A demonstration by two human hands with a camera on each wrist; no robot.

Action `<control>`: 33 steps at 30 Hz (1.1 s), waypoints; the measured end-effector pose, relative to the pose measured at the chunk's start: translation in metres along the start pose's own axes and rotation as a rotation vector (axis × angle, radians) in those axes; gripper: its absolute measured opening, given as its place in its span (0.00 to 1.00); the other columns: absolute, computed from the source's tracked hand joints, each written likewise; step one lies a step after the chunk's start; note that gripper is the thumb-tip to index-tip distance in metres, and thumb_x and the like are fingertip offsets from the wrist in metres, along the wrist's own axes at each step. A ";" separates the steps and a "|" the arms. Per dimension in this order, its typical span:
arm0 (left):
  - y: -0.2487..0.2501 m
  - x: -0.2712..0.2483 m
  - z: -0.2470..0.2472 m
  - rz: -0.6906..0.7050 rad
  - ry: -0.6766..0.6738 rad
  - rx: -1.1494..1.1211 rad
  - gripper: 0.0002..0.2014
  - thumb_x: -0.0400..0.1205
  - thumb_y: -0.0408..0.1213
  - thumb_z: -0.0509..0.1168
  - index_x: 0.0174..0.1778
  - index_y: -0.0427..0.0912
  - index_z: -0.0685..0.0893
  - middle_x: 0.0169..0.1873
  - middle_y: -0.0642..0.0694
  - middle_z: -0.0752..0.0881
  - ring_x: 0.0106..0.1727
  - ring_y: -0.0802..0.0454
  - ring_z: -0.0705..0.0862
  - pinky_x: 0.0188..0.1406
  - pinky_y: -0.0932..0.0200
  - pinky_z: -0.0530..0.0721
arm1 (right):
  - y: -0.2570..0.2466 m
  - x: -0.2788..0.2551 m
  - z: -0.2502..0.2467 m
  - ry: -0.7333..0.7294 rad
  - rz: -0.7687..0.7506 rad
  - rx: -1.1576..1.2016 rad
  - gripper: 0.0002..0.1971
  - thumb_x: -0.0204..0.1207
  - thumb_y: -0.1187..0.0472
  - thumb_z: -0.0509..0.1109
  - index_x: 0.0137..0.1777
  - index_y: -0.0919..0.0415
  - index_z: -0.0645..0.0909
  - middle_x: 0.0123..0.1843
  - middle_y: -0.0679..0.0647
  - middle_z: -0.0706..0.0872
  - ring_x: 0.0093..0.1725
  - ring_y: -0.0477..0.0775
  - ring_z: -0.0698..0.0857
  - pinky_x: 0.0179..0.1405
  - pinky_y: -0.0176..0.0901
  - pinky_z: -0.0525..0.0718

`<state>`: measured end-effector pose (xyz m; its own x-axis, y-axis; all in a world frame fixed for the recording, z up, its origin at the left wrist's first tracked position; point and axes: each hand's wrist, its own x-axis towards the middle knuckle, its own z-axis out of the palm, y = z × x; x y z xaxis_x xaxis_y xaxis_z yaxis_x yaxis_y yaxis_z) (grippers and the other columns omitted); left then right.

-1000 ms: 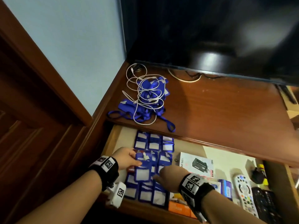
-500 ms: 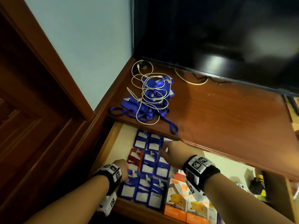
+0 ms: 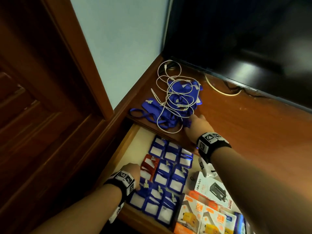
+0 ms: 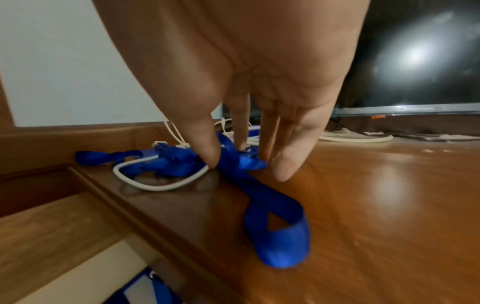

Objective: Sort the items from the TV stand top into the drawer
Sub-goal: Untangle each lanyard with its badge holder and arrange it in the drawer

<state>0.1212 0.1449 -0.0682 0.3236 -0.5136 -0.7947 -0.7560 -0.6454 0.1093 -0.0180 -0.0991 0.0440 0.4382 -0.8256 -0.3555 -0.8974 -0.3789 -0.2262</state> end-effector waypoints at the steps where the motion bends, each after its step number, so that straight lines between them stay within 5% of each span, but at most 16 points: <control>1: -0.002 -0.001 -0.002 -0.004 0.001 0.013 0.27 0.70 0.47 0.85 0.62 0.42 0.87 0.60 0.43 0.91 0.59 0.43 0.90 0.56 0.56 0.88 | 0.003 0.003 0.002 -0.003 0.005 0.007 0.16 0.82 0.56 0.67 0.68 0.56 0.78 0.66 0.64 0.80 0.61 0.72 0.84 0.63 0.58 0.84; 5: -0.005 -0.009 -0.016 0.018 0.067 0.026 0.22 0.75 0.55 0.79 0.57 0.44 0.87 0.56 0.44 0.91 0.56 0.44 0.90 0.50 0.56 0.85 | 0.015 0.000 -0.004 0.024 0.047 0.109 0.08 0.83 0.57 0.67 0.56 0.59 0.82 0.57 0.65 0.88 0.58 0.69 0.86 0.48 0.48 0.78; 9: 0.005 -0.020 -0.043 0.065 0.201 -0.036 0.19 0.80 0.62 0.69 0.43 0.48 0.83 0.44 0.48 0.88 0.48 0.46 0.88 0.45 0.54 0.83 | 0.031 -0.017 -0.034 0.183 0.076 0.256 0.08 0.82 0.53 0.69 0.47 0.58 0.79 0.41 0.58 0.84 0.47 0.67 0.85 0.42 0.47 0.74; 14: 0.045 -0.032 -0.090 0.256 0.431 -0.148 0.17 0.83 0.60 0.66 0.57 0.51 0.82 0.49 0.50 0.87 0.54 0.46 0.86 0.52 0.51 0.85 | 0.046 -0.030 -0.086 0.336 0.046 0.455 0.07 0.79 0.53 0.69 0.43 0.54 0.78 0.39 0.54 0.92 0.38 0.62 0.91 0.44 0.57 0.90; 19: 0.105 -0.029 -0.115 0.419 0.489 -0.108 0.41 0.82 0.59 0.69 0.88 0.56 0.57 0.82 0.43 0.68 0.79 0.38 0.73 0.76 0.44 0.76 | 0.047 -0.055 -0.151 0.459 -0.003 0.606 0.04 0.84 0.59 0.69 0.47 0.57 0.81 0.37 0.53 0.93 0.30 0.55 0.93 0.39 0.63 0.94; 22: 0.126 -0.023 -0.125 0.374 0.423 -0.068 0.45 0.82 0.58 0.70 0.90 0.54 0.52 0.86 0.41 0.61 0.84 0.36 0.67 0.82 0.42 0.71 | 0.050 -0.078 -0.189 0.528 -0.037 0.662 0.04 0.85 0.60 0.70 0.49 0.59 0.81 0.39 0.54 0.93 0.33 0.55 0.93 0.41 0.63 0.94; 26: 0.147 -0.040 -0.151 0.305 0.491 -0.123 0.36 0.78 0.55 0.72 0.80 0.51 0.67 0.76 0.40 0.70 0.78 0.36 0.73 0.74 0.41 0.79 | 0.060 -0.113 -0.232 0.602 -0.120 0.692 0.05 0.84 0.60 0.70 0.49 0.61 0.81 0.38 0.53 0.94 0.35 0.53 0.94 0.43 0.62 0.94; 29: 0.175 -0.072 -0.173 0.511 0.645 -0.266 0.36 0.75 0.58 0.74 0.76 0.54 0.69 0.73 0.44 0.72 0.77 0.41 0.74 0.74 0.44 0.79 | 0.067 -0.139 -0.262 0.640 -0.186 0.726 0.06 0.85 0.60 0.70 0.49 0.62 0.80 0.40 0.56 0.94 0.37 0.58 0.94 0.39 0.55 0.94; 33: 0.231 -0.123 -0.196 0.861 0.607 -0.303 0.54 0.71 0.74 0.70 0.87 0.66 0.46 0.88 0.54 0.56 0.88 0.50 0.59 0.84 0.38 0.69 | 0.068 -0.165 -0.300 0.696 -0.278 0.805 0.08 0.87 0.64 0.70 0.49 0.68 0.77 0.42 0.64 0.93 0.38 0.66 0.93 0.32 0.48 0.88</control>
<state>0.0184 -0.0516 0.1716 0.0430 -0.9984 0.0354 -0.7188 -0.0062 0.6952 -0.1673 -0.1143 0.3592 0.2676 -0.9048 0.3311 -0.3643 -0.4132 -0.8346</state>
